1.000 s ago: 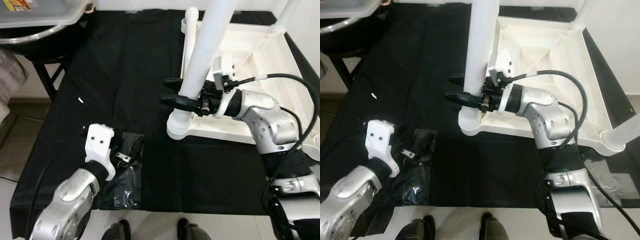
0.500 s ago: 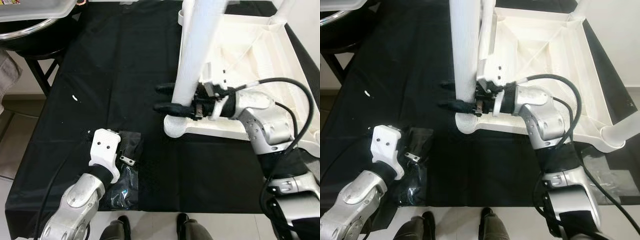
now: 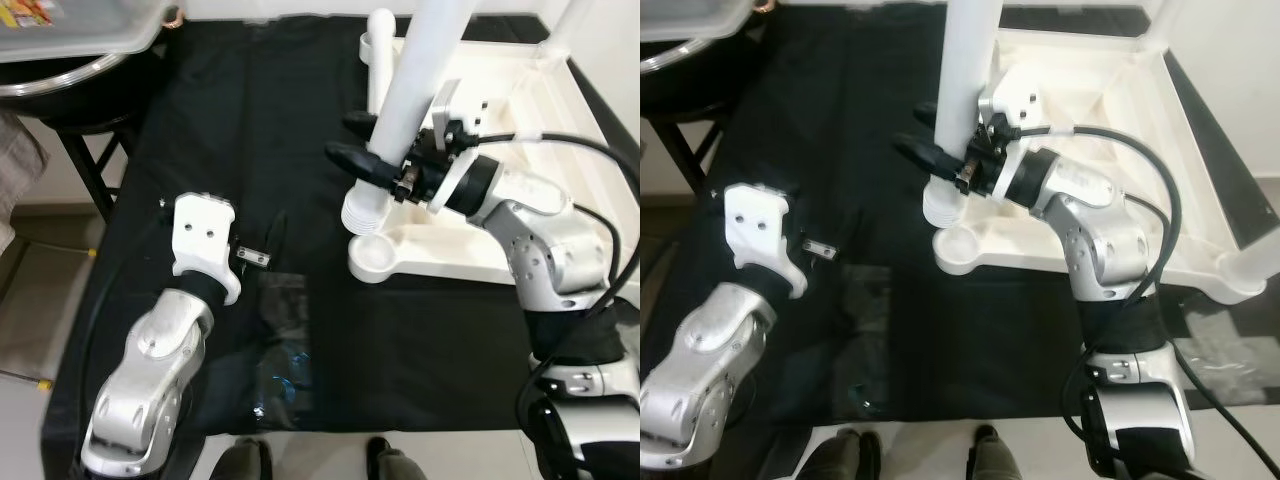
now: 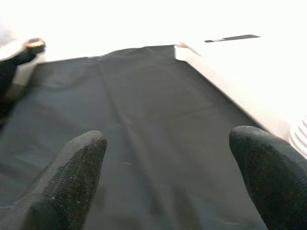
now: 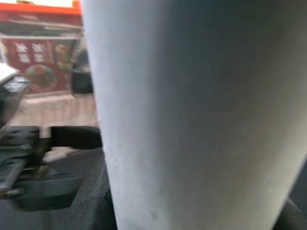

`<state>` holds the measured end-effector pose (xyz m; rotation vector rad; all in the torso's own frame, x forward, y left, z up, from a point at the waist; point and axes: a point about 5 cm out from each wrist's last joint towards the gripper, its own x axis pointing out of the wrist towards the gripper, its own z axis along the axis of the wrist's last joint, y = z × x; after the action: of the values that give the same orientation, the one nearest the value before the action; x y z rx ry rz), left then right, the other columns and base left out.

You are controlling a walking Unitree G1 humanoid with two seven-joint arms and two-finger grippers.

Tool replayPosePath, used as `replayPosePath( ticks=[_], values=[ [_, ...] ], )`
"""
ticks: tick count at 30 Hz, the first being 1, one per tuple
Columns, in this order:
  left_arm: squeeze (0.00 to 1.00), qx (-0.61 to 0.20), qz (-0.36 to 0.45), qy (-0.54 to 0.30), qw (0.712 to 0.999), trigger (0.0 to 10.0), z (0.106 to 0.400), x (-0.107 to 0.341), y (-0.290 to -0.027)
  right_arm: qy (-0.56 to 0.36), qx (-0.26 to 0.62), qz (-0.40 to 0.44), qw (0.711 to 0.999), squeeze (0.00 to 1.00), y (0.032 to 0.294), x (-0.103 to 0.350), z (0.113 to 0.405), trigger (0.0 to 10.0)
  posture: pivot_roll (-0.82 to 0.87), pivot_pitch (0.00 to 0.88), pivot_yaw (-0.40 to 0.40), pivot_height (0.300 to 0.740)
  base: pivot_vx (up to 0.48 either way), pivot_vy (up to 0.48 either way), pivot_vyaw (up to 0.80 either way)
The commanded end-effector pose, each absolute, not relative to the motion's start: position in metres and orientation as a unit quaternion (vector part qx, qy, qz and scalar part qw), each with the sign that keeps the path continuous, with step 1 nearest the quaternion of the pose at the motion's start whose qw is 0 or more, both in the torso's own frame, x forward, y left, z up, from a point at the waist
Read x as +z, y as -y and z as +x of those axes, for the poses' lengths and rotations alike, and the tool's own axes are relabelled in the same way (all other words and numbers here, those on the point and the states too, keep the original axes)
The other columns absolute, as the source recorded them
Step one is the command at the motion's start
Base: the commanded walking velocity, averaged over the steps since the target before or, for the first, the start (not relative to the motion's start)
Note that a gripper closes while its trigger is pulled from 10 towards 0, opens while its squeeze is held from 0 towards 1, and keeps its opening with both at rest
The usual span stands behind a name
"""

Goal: Building children table

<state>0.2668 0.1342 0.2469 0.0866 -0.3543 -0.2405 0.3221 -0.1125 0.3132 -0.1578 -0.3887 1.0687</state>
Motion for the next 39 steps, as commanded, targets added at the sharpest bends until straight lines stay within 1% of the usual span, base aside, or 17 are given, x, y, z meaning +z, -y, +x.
replayPosePath(
  ticks=[1, 6, 9, 10, 11, 14, 16, 19, 22, 28, 31, 32, 33, 34, 37, 39],
  values=[
    [0.0, -0.135, 0.043, 0.177, 0.974, 10.0, 0.267, 0.245, -0.129, 0.186, 0.5, -0.077, 0.842, 0.0, 0.116, 0.313, 0.318, 10.0, 0.01, 0.196, -0.03, 0.74, 0.0, 0.0, -0.8],
    [0.0, -0.163, 0.065, 0.139, 0.975, 10.0, 0.267, 0.221, -0.122, 0.186, 0.501, -0.081, 0.842, 0.0, 0.113, 0.314, 0.311, 10.0, 0.01, 0.182, -0.022, 0.74, 0.0, 0.0, -0.8],
    [0.0, -0.166, 0.069, 0.134, 0.975, 10.0, 0.267, 0.217, -0.122, 0.186, 0.501, -0.082, 0.841, 0.0, 0.113, 0.314, 0.311, 10.0, 0.01, 0.182, -0.022, 0.74, 0.0, 0.0, -0.8],
    [0.0, -0.162, 0.063, 0.117, 0.978, 10.0, 0.264, 0.204, -0.124, 0.184, 0.502, -0.084, 0.841, 0.0, 0.112, 0.313, 0.31, 10.0, 0.01, 0.186, -0.02, 0.74, 0.0, 0.0, -0.8],
    [0.0, -0.162, 0.063, 0.117, 0.978, 10.0, 0.264, 0.204, -0.124, 0.184, 0.502, -0.084, 0.841, 0.0, 0.112, 0.313, 0.31, 10.0, 0.01, 0.186, -0.02, 0.74, 0.0, 0.0, -0.8],
    [0.0, -0.139, 0.049, 0.076, 0.986, 10.0, 0.255, 0.176, -0.13, 0.182, 0.497, -0.102, 0.842, 0.0, 0.113, 0.308, 0.309, 10.0, 0.0, 0.198, -0.021, 0.74, 0.0, 0.0, -0.8],
    [0.0, -0.13, 0.05, 0.069, 0.988, 10.0, 0.254, 0.172, -0.131, 0.18, 0.494, -0.107, 0.844, 0.0, 0.114, 0.305, 0.31, 10.0, 0.0, 0.198, -0.021, 0.74, 0.0, 0.0, -0.8],
    [0.0, -0.101, 0.059, 0.063, 0.991, 10.0, 0.252, 0.165, -0.136, 0.176, 0.483, -0.117, 0.85, 0.0, 0.116, 0.303, 0.315, 10.0, 0.0, 0.227, -0.019, 0.74, 0.0, 0.0, 0.0],
    [0.0, -0.078, 0.042, 0.057, 0.994, 10.0, 0.252, 0.163, -0.143, 0.173, 0.477, -0.118, 0.854, 0.0, 0.118, 0.304, 0.323, 10.0, -0.01, 0.25, -0.015, 0.74, 0.0, 0.0, 0.0],
    [0.0, -0.04, 0.044, 0.069, 0.996, 10.0, 0.252, 0.166, -0.153, 0.174, 0.471, -0.107, 0.858, 0.0, 0.123, 0.305, 0.338, 10.0, -0.01, 0.27, -0.016, 0.74, 0.0, 0.0, 0.0],
    [0.0, -0.027, 0.043, 0.078, 0.996, 10.0, 0.253, 0.171, -0.157, 0.183, 0.509, -0.071, 0.838, 0.0, 0.12, 0.309, 0.337, 10.0, 0.0, 0.302, -0.016, 0.74, 0.0, 0.0, 0.0],
    [0.0, -0.027, 0.043, 0.078, 0.996, 10.0, 0.253, 0.171, -0.157, 0.183, 0.509, -0.071, 0.838, 0.0, 0.12, 0.309, 0.337, 10.0, 0.0, 0.302, -0.016, 0.74, 0.0, 0.0, 0.0],
    [0.0, -0.02, 0.039, 0.084, 0.996, 10.0, 0.254, 0.175, -0.16, 0.179, 0.529, -0.043, 0.828, 0.0, 0.121, 0.31, 0.34, 10.0, 0.0, 0.311, -0.015, 0.74, 0.0, 0.0, 0.0],
    [0.0, -0.018, 0.037, 0.085, 0.996, 10.0, 0.255, 0.176, -0.161, 0.178, 0.533, -0.037, 0.826, 0.0, 0.122, 0.31, 0.341, 10.0, 0.0, 0.311, -0.015, 0.74, 0.0, 0.0, 0.0],
    [0.0, -0.017, 0.03, 0.089, 0.995, 10.0, 0.255, 0.18, -0.162, 0.166, 0.543, -0.05, 0.821, 0.0, 0.124, 0.305, 0.344, 10.0, 0.01, 0.327, -0.01, 0.74, 0.0, 0.0, 0.0],
    [0.0, -0.019, 0.026, 0.093, 0.995, 10.0, 0.254, 0.185, -0.162, 0.157, 0.556, -0.072, 0.813, 0.0, 0.126, 0.301, 0.345, 10.0, 0.02, 0.332, -0.01, 0.74, 0.0, 0.0, 0.0]
  ],
)
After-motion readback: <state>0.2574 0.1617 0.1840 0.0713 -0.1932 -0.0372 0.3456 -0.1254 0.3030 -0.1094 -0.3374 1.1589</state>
